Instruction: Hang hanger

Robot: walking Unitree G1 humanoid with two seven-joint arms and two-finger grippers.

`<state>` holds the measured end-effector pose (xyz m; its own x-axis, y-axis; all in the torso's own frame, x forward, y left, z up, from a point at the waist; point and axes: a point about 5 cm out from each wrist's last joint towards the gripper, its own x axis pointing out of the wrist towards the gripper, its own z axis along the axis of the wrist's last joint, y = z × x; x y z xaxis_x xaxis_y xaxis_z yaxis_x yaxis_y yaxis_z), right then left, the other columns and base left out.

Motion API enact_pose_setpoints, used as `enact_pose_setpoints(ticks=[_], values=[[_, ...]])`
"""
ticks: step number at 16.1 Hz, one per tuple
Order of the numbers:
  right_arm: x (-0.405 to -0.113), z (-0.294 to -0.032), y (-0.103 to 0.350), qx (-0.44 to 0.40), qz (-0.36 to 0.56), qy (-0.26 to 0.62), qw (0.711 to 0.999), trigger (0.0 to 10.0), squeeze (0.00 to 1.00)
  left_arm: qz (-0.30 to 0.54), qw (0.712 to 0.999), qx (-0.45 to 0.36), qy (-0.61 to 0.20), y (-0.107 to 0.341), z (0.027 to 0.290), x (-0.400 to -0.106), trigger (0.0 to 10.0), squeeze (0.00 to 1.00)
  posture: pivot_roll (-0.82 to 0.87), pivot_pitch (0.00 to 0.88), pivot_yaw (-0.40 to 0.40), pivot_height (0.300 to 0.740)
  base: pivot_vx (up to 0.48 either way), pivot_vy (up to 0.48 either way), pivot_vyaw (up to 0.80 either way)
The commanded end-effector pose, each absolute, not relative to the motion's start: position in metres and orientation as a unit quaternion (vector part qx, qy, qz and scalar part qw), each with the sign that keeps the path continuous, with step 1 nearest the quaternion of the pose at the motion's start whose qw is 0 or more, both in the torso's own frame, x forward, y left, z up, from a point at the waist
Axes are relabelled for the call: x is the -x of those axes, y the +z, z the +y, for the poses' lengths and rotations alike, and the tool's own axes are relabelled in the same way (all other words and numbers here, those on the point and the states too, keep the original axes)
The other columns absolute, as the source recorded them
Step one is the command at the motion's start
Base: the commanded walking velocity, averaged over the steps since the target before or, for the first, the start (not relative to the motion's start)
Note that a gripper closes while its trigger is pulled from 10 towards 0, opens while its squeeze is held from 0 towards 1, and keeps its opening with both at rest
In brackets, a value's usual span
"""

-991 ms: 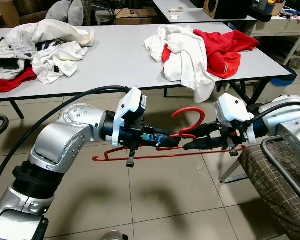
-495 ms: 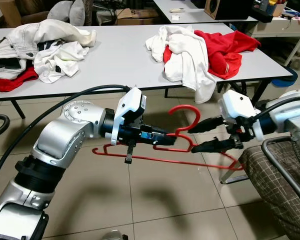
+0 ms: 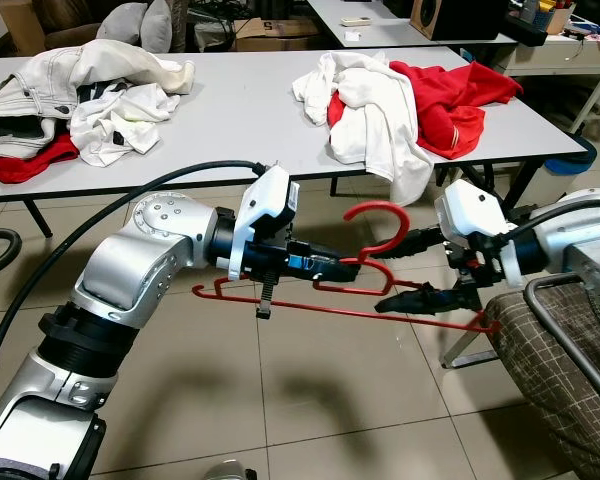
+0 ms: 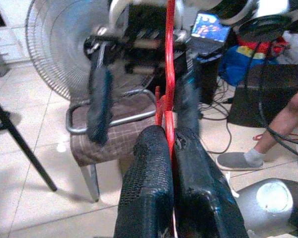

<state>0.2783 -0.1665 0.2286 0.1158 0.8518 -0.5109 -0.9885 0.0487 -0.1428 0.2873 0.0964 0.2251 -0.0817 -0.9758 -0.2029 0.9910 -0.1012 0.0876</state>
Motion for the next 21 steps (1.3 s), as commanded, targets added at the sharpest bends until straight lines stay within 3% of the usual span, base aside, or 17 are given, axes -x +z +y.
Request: enact_pose_setpoints(ticks=[1, 2, 4, 21], values=[[-0.2803, -0.1680, 0.2287, 0.242, 0.146, 0.641, 0.713, 10.0, 0.00, 0.018, 0.658, -0.111, -0.745, 0.2359, 0.0956, -0.2844, 0.0, 0.00, -0.04, 0.000, -0.002, 0.740, 0.000, 0.000, 0.00], [-0.2804, -0.1681, 0.2283, 0.241, 0.147, 0.641, 0.714, 9.0, 0.00, 0.019, 0.655, -0.112, -0.747, 0.2358, 0.0956, -0.2835, 0.0, 0.00, -0.04, 0.000, -0.002, 0.740, 0.000, 0.000, 0.00], [-0.2816, -0.1673, 0.2287, 0.234, 0.146, 0.644, 0.714, 0.0, 0.00, 0.020, 0.650, -0.114, -0.751, 0.2357, 0.0950, -0.2824, 0.0, 0.00, -0.04, 0.000, -0.002, 0.740, 0.000, 0.000, 0.00], [-0.2834, -0.1607, 0.2305, 0.190, 0.131, 0.658, 0.717, 0.0, 0.00, 0.018, 0.656, -0.113, -0.746, 0.2359, 0.0959, -0.2837, 0.0, 0.00, -0.04, 0.000, -0.008, 0.740, 0.000, 0.000, 0.00]])
